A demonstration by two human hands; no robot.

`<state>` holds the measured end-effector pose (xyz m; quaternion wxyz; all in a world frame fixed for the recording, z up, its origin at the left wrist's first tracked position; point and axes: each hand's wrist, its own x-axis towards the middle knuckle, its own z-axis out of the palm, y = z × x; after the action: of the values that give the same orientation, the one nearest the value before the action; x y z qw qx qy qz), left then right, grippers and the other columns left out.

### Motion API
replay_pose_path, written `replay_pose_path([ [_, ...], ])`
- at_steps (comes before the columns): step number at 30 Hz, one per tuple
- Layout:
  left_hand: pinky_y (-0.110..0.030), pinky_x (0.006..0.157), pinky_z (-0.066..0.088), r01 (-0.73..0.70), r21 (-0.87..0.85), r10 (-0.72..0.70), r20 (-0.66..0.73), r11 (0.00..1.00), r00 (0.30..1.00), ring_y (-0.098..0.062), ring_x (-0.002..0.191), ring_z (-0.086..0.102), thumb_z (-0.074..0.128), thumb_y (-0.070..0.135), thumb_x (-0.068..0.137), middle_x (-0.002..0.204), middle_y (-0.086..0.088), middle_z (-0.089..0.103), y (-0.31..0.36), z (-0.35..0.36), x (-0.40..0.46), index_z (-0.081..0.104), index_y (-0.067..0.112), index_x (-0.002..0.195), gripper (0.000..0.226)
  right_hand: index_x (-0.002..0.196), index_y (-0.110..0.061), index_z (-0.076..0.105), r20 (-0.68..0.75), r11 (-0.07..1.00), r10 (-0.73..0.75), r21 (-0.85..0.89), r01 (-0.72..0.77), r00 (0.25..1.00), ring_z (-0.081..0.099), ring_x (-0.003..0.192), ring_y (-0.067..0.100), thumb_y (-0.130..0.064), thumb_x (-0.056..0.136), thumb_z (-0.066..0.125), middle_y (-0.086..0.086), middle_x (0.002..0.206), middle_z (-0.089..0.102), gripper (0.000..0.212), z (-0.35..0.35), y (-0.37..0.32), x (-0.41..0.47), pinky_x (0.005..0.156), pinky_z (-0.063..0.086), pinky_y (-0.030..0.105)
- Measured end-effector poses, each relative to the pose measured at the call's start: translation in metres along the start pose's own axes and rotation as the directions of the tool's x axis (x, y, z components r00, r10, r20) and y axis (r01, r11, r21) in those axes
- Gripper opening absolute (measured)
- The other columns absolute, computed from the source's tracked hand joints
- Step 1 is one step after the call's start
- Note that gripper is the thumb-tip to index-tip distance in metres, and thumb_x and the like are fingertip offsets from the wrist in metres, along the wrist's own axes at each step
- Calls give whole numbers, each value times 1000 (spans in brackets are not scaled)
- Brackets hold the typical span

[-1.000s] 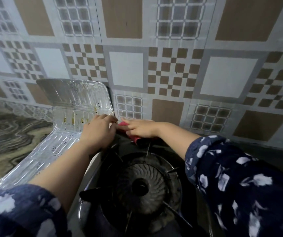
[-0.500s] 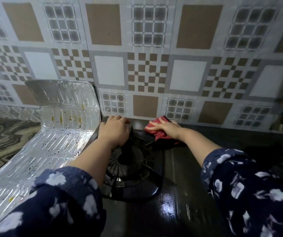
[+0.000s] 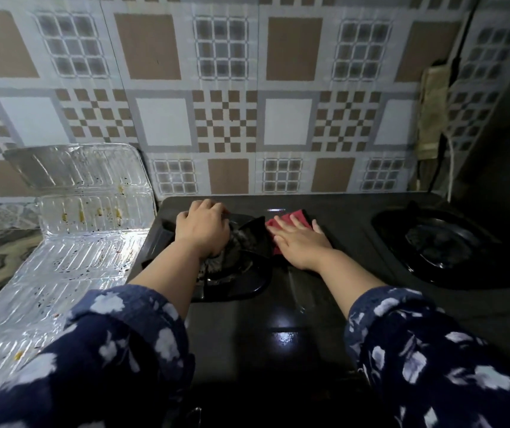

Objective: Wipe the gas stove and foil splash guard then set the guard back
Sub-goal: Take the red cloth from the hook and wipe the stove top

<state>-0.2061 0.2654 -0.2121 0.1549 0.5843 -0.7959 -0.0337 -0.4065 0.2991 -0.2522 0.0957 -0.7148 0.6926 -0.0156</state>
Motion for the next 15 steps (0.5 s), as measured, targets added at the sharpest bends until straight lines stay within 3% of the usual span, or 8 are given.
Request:
replay_pose_path([
  [8,-45,106,29,-131,-21,132,35,991,991,-24,135,33,39,33,94,137,-3,49,-24,-5,-53,55,26,126,36,149,-39,8,-45,981,191,-11,-192,981,-6,148,20,-36,101,12,-9,161,-4,48,17,-39,-70,117,-4,55],
  [15,-44,104,32,-236,-30,237,23,971,971,-24,133,36,38,31,94,135,-2,51,-64,-17,-119,54,25,127,37,151,-30,0,-90,908,416,-11,-419,905,-4,148,25,-43,99,11,-4,161,-3,54,39,-101,-135,116,-1,57],
])
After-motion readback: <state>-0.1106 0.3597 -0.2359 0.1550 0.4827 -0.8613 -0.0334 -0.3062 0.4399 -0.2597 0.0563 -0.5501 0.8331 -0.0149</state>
